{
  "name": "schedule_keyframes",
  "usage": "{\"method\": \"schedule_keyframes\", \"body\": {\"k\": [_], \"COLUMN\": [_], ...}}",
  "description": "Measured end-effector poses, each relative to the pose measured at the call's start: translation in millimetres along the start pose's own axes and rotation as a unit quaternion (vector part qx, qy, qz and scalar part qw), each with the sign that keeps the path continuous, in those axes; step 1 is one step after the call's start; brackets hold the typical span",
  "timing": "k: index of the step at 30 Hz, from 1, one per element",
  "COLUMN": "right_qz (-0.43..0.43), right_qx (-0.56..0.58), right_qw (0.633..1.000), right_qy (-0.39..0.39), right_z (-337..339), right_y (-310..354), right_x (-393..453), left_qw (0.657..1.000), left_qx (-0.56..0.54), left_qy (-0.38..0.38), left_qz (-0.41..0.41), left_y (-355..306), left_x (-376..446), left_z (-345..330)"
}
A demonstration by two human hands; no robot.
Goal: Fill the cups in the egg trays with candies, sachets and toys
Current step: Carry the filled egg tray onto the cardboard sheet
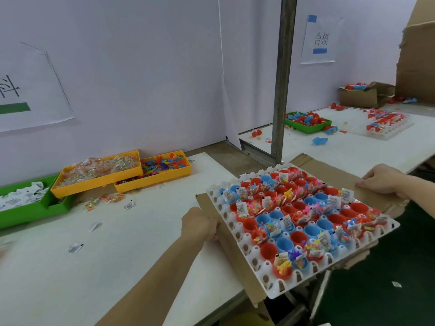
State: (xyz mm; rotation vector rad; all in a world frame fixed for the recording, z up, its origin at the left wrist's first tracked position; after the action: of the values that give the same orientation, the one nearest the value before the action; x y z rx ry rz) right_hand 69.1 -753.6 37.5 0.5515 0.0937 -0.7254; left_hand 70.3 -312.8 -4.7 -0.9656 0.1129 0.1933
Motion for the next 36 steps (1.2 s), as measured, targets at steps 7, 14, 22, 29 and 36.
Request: {"method": "schedule_keyframes", "body": {"k": [7, 14, 22, 29, 36], "right_qz": [-0.021, -0.020, -0.026, -0.033, -0.006], "right_qx": [-0.016, 0.001, 0.027, 0.032, 0.011], "right_qw": [1.000, 1.000, 0.999, 0.999, 0.999], "right_qy": [-0.005, 0.003, 0.031, 0.024, -0.030], "right_z": [3, -6, 2, 12, 21], "right_y": [0, -10, -12, -37, -57], "right_x": [26, 36, 48, 65, 105], "left_qw": [1.000, 0.999, 0.999, 0.996, 0.995], "left_qx": [-0.015, -0.030, -0.041, -0.081, -0.090], "left_qy": [0.005, 0.014, 0.012, 0.034, 0.047], "left_qz": [0.001, 0.008, 0.006, 0.008, 0.000], "left_y": [-9, -7, -7, -19, -41], "left_x": [4, 6, 0, -4, 2], "left_z": [-16, -16, -19, -33, -55]}}
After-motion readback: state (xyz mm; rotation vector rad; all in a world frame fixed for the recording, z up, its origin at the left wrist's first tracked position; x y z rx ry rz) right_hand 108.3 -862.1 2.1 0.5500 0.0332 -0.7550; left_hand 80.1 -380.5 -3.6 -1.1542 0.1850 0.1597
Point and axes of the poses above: each hand's wrist, its own x-axis towards the middle knuckle, its own z-axis out of the back of the hand, y = z × x, the point moved 4 cm from there along x, towards the middle knuckle, and after that the axes turned 7 degrees about -z, right-handed, at the moved point
